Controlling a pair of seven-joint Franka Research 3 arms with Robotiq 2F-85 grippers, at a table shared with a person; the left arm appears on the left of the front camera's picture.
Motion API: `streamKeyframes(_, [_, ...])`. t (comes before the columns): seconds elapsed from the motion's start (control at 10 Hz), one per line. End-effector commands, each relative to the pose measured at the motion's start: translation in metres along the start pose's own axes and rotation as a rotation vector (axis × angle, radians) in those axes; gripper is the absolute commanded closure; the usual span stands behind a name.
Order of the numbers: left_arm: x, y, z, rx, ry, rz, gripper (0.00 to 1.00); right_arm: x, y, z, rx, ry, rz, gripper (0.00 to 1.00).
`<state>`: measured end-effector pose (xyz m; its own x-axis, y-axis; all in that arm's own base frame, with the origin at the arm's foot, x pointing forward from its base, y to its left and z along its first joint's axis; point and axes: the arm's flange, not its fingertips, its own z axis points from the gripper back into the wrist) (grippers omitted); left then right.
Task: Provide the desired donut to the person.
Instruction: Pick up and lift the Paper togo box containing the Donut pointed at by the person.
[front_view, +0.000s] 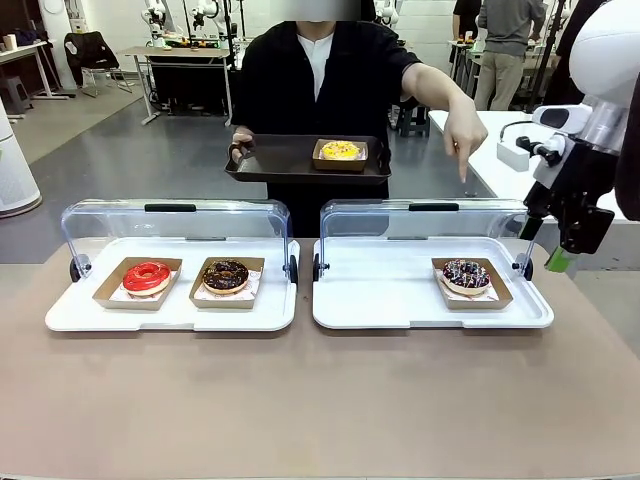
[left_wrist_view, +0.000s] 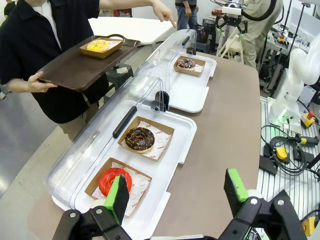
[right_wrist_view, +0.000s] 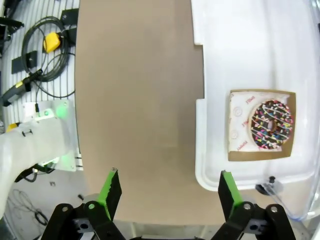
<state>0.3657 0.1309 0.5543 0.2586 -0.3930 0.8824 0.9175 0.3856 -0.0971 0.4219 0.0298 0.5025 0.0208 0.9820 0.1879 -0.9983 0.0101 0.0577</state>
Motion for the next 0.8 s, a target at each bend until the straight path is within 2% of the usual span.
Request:
streamKeyframes(0.0, [0.0015, -0.0006, 0.0008, -0.002, -0.013, 0.000, 0.00, -0.0012, 0.0031, 0.0050, -0.007, 0.000, 0.003, 0.00])
streamKeyframes(0.7, [0.0015, -0.0006, 0.0008, -0.002, -0.013, 0.000, 0.00, -0.0009, 0.0019, 0.0046, -0.010, -0.004, 0.001, 0.00])
